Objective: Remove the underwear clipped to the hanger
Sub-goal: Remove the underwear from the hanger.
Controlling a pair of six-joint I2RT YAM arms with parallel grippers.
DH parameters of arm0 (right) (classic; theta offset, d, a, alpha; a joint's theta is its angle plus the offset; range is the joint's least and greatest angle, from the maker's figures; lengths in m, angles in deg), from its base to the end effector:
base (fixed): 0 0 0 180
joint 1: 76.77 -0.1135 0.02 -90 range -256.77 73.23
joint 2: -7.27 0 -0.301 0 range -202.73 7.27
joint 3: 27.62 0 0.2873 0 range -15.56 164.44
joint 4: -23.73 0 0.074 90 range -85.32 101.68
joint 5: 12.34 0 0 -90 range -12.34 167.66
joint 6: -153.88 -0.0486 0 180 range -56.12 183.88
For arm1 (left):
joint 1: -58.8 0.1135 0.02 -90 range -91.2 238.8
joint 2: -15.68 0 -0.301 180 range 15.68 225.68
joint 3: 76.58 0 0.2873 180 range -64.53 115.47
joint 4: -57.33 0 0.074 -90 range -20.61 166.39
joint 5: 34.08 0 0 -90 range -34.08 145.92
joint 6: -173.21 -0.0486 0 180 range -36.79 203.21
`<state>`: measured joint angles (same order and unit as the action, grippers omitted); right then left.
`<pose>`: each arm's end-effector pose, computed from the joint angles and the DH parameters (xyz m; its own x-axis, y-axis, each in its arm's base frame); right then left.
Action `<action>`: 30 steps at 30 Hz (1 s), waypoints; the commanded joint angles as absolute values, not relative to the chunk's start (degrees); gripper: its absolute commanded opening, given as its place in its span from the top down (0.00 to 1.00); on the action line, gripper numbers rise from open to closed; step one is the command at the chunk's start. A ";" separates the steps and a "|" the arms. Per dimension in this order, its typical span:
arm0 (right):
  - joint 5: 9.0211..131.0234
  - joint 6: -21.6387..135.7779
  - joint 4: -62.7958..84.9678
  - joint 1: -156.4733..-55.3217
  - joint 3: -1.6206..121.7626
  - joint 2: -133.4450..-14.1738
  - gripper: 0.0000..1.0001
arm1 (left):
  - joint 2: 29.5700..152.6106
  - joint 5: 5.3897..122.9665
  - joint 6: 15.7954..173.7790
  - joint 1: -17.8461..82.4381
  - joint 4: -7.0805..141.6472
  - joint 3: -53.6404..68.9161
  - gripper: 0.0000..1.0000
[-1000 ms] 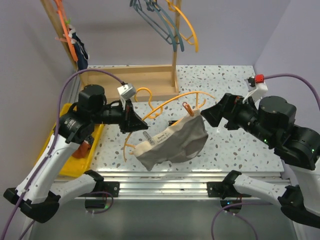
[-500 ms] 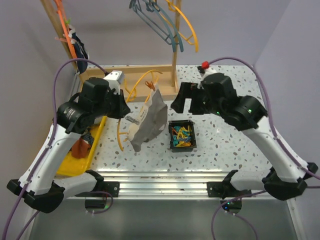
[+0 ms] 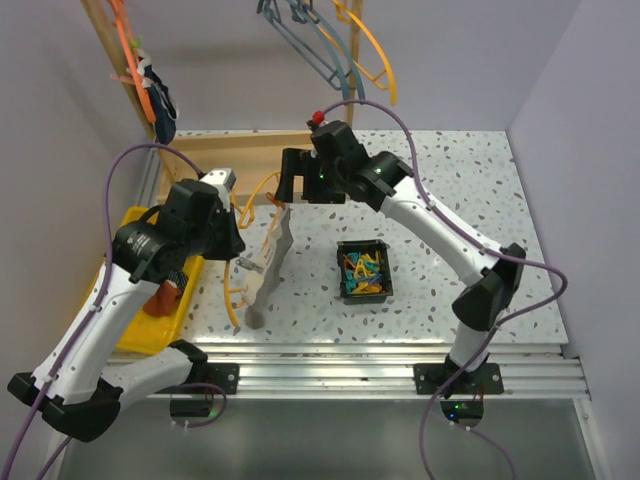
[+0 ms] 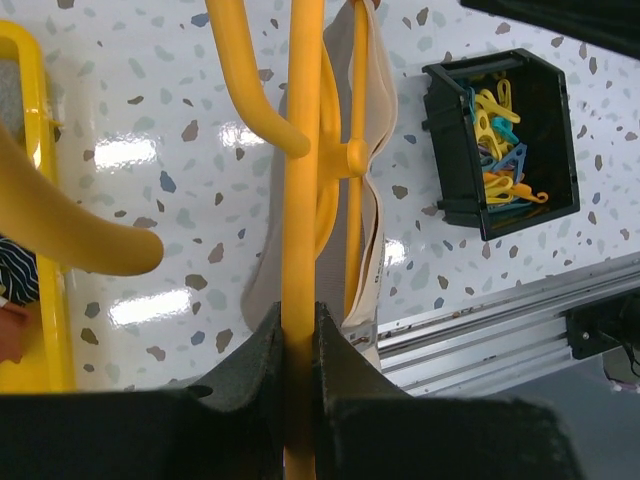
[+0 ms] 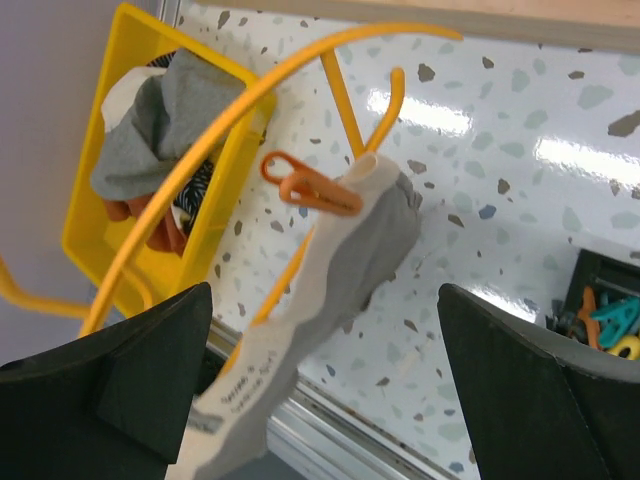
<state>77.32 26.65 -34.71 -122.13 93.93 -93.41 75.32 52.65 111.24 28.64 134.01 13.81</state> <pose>0.3099 0.3143 0.4369 -0.7736 0.0776 -0.6289 -0.3100 0.8193 0.4824 0.1743 -0.0981 0.4321 -0.7680 -0.0964 -0.6332 0.1205 0.9492 -0.2907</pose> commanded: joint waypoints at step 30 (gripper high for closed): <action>86.65 20.37 -33.82 -120.98 89.04 -93.12 0.02 | 74.04 45.98 113.88 28.56 132.06 14.22 1.00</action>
